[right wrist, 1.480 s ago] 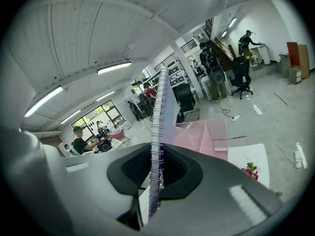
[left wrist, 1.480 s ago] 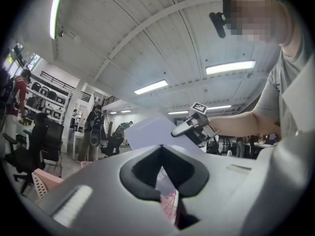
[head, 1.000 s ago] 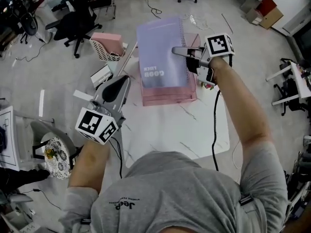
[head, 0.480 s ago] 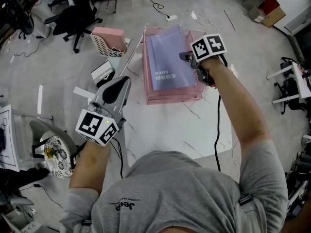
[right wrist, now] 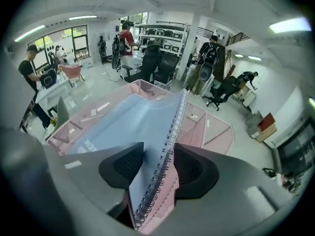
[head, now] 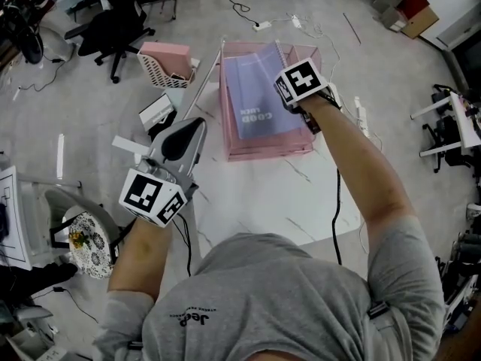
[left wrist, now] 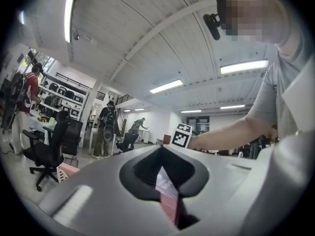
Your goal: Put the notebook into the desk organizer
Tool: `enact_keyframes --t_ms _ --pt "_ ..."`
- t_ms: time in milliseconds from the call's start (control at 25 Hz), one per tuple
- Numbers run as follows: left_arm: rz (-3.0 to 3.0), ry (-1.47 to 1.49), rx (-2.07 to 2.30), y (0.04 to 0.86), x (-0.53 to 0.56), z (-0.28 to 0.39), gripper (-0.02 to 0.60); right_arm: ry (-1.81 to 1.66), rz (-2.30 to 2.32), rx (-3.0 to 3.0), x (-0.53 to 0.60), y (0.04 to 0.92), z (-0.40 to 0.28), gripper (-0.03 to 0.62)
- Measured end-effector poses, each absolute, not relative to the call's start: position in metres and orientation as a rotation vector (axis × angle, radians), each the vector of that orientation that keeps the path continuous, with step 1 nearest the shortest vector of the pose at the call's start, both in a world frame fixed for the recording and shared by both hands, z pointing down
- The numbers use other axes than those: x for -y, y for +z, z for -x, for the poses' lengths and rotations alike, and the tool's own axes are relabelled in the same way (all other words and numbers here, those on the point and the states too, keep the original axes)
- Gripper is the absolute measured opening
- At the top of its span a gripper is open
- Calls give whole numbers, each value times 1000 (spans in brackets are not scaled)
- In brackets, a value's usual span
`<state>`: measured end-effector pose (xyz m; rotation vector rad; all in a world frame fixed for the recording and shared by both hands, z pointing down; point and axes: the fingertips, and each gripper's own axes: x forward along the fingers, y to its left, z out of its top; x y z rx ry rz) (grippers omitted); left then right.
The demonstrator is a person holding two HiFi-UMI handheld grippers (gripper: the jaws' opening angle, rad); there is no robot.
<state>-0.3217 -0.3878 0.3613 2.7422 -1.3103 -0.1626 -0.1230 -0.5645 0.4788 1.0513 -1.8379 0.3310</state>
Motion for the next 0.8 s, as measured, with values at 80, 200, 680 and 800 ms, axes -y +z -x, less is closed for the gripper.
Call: enact_keyframes --t_ms 80,200,680,800 --pt "-2743 -162 1306 361 388 323 57 251 -1077 1802 569 475 118 229" --pt "-2749 -160 1295 359 389 324 57 203 -1102 1828 570 461 116 241" --pt "-2826 -159 1137 352 394 279 57 322 -1246 2086 546 406 83 241" --pt "-2843 -164 1092 348 394 261 57 336 -1269 2101 537 401 69 241"
